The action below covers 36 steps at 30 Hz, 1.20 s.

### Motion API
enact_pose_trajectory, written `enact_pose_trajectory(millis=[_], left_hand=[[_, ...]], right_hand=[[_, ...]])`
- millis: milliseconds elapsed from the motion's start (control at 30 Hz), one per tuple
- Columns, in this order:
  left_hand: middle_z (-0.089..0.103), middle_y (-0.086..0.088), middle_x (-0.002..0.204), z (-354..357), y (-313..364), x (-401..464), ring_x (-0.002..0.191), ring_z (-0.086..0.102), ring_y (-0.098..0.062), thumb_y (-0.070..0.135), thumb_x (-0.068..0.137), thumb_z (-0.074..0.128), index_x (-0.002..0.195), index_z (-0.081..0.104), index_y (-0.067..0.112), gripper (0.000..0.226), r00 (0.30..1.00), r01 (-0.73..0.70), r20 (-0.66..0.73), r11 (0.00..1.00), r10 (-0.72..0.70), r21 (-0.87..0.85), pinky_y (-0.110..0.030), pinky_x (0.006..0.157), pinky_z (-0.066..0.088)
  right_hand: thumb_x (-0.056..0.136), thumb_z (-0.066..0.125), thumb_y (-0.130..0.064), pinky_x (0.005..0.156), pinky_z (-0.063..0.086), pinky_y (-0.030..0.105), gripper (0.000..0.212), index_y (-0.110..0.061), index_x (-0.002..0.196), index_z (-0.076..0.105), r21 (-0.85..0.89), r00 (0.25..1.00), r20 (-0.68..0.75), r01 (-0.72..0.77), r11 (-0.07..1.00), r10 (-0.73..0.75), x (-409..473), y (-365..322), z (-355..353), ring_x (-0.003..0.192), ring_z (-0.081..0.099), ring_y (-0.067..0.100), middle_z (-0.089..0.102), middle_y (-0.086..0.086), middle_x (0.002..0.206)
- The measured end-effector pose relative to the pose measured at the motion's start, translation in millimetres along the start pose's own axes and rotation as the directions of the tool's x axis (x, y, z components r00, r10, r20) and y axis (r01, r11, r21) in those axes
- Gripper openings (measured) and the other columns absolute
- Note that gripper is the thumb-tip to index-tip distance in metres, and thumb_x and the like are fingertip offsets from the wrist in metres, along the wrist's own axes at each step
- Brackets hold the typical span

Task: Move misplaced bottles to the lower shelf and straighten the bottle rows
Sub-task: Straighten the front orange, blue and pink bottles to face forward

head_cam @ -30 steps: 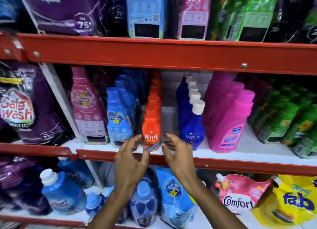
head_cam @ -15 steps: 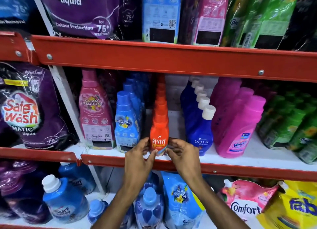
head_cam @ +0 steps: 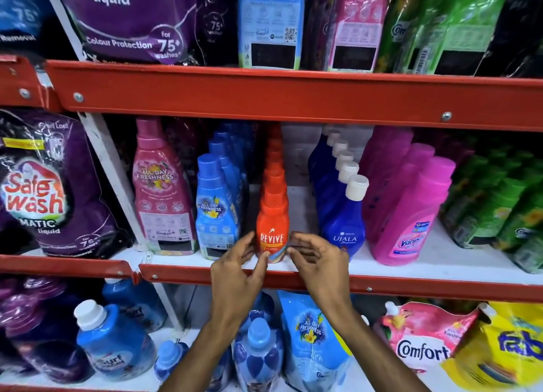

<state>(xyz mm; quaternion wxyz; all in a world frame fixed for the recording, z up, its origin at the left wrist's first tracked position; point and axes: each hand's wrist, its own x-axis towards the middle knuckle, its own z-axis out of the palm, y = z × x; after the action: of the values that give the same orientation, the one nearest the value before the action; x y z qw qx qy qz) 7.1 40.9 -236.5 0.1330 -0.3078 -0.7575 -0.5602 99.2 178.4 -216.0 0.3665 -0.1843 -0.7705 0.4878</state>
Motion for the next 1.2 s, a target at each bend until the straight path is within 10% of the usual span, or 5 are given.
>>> enact_pose_trajectory(millis=[167,367,600,1200], left_hand=[[0.070,0.006,0.103,5.1,14.3,-18.4,0.099,0.065,0.001,0.008,0.083,0.074,0.102,0.073,0.013,0.020,0.957,-0.227,-0.181,0.973,0.229,0.032,-0.012,0.088,0.051],[0.073,0.011,0.096,48.2,40.4,-18.9,0.087,0.067,0.005,0.007,0.083,0.078,0.108,0.073,0.019,0.028,0.984,-0.173,0.018,0.982,0.175,-0.083,-0.008,0.083,0.051],[0.076,0.003,0.112,84.4,48.9,-3.9,0.098,0.073,-0.004,0.021,0.087,0.079,0.130,0.061,0.021,0.047,0.972,0.071,0.233,0.988,-0.038,-0.134,-0.036,0.090,0.063],[0.079,-0.006,0.100,93.9,53.8,3.0,0.089,0.077,-0.010,0.004,0.089,0.074,0.123,0.066,0.012,0.037,0.946,0.196,0.296,0.958,-0.129,-0.209,-0.038,0.085,0.064]], right_hand=[[0.077,0.077,0.009,0.075,0.057,0.020,0.027,-0.016,0.087,0.079,-0.144,0.924,-0.285,0.223,0.964,-0.257,-21.3,8.1,-32.9,0.080,0.073,0.003,0.077,-0.010,0.087],[0.079,0.074,0.007,0.079,0.059,0.035,0.027,-0.017,0.090,0.073,-0.152,0.851,-0.487,0.137,0.979,-0.195,-18.5,26.4,-73.9,0.084,0.071,0.013,0.075,0.000,0.089],[0.091,0.067,-0.008,0.083,0.058,0.022,0.029,-0.018,0.118,0.068,-0.129,0.951,-0.306,0.009,0.992,-0.049,-4.9,34.1,-92.1,0.089,0.072,0.002,0.076,-0.005,0.104],[0.092,0.069,-0.012,0.074,0.054,0.008,0.021,-0.015,0.113,0.073,-0.080,0.970,-0.242,-0.021,0.997,0.001,3.5,41.5,-99.5,0.080,0.071,-0.005,0.077,-0.008,0.091]])
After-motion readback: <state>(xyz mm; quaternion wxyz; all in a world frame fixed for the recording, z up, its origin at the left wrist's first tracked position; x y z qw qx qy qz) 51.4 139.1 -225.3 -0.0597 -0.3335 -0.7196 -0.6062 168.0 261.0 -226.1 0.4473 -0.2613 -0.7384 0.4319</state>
